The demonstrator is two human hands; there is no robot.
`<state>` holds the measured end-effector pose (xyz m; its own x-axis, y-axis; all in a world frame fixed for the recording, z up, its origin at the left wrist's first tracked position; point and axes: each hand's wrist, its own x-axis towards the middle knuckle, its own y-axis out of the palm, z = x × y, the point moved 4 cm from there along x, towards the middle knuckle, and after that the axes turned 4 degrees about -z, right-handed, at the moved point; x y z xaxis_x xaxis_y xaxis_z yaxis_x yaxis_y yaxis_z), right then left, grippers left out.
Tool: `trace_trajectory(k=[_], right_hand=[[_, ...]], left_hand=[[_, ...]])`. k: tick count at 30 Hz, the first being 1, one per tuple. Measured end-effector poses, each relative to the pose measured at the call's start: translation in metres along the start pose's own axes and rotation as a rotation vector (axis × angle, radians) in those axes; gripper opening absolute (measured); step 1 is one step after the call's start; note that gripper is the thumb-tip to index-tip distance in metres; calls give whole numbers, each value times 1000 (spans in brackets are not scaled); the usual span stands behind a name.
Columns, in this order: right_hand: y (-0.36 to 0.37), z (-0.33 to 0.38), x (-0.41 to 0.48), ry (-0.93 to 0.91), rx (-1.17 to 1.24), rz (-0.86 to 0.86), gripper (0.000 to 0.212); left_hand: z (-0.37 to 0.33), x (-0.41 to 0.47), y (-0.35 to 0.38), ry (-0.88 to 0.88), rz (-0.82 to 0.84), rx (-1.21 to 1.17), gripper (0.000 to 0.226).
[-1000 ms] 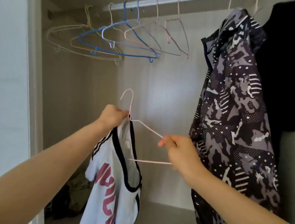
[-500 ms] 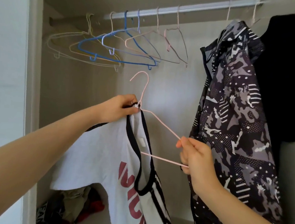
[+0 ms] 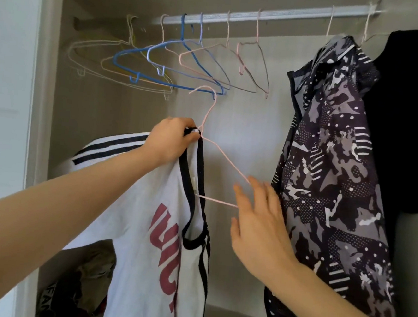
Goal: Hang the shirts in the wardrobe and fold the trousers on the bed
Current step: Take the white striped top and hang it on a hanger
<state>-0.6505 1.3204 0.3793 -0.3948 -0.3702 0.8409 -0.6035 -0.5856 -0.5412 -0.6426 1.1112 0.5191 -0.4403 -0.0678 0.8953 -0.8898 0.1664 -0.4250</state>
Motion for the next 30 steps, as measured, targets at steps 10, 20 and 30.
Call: trace_trajectory(k=[10, 20, 30], right_hand=[[22, 26, -2, -223, 64, 304, 37], [5, -53, 49, -54, 223, 269, 27], [-24, -24, 89, 44, 494, 37, 18]], left_hand=[[5, 8, -21, -71, -208, -141, 23], [38, -12, -24, -26, -137, -83, 15], [3, -2, -8, -45, -58, -333, 12]])
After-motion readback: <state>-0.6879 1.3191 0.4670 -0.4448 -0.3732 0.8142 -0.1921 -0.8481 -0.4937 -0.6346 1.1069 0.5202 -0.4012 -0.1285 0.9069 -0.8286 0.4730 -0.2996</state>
